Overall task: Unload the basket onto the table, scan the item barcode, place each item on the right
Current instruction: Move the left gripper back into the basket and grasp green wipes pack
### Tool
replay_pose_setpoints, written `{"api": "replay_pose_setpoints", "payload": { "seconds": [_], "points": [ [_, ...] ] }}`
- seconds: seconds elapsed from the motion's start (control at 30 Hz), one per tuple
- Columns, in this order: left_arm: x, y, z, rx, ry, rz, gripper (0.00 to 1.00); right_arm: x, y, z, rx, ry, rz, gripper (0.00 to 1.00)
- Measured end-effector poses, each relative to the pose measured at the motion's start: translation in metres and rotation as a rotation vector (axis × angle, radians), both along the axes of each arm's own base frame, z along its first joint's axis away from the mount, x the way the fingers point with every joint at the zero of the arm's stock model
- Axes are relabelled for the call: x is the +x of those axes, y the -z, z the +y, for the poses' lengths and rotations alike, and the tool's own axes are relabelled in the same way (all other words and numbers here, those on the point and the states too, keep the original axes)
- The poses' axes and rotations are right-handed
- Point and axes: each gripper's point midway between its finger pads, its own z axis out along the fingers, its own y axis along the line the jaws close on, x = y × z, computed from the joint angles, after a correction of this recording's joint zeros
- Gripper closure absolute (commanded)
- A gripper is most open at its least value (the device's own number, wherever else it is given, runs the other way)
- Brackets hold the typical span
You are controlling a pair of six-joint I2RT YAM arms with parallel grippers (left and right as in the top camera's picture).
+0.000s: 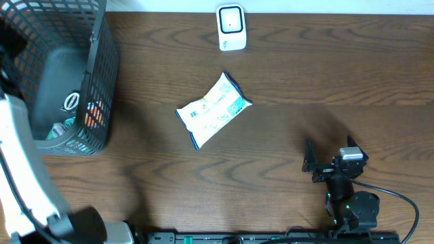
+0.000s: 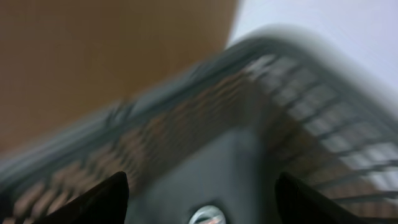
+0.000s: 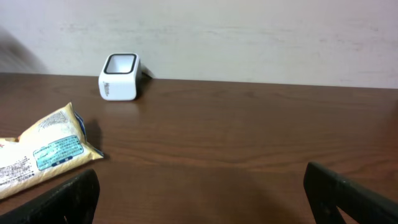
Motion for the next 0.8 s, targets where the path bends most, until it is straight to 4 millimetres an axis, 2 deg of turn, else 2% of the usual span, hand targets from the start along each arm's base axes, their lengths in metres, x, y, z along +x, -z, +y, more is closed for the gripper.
{"api": "replay_pose_setpoints", "payload": {
  "seconds": [0.1,0.17,0.23,0.4,0.6,0.8],
  "points": [
    [-0.016,0.055,0.021,-0.127,-0.124,0.113,0.26,0.0,0.0,0.0,0.0,0.0,0.0,0.01],
    [-0.025,0.082,0.025,-0.189,-0.176,0.18,0.26,0.0,0.0,0.0,0.0,0.0,0.0,0.01],
    [-0.029,0.102,0.024,-0.234,-0.202,0.237,0.26,0.0,0.0,0.0,0.0,0.0,0.0,0.01],
    [-0.048,0.155,0.006,-0.38,-0.296,0.404,0.26,0.0,0.0,0.0,0.0,0.0,0.0,0.01],
    [-0.055,0.19,-0.006,-0.459,-0.366,0.508,0.26,0.0,0.0,0.0,0.0,0.0,0.0,0.01],
    [-0.055,0.209,-0.008,-0.482,-0.381,0.558,0.26,0.0,0.0,0.0,0.0,0.0,0.0,0.01]
  ]
}}
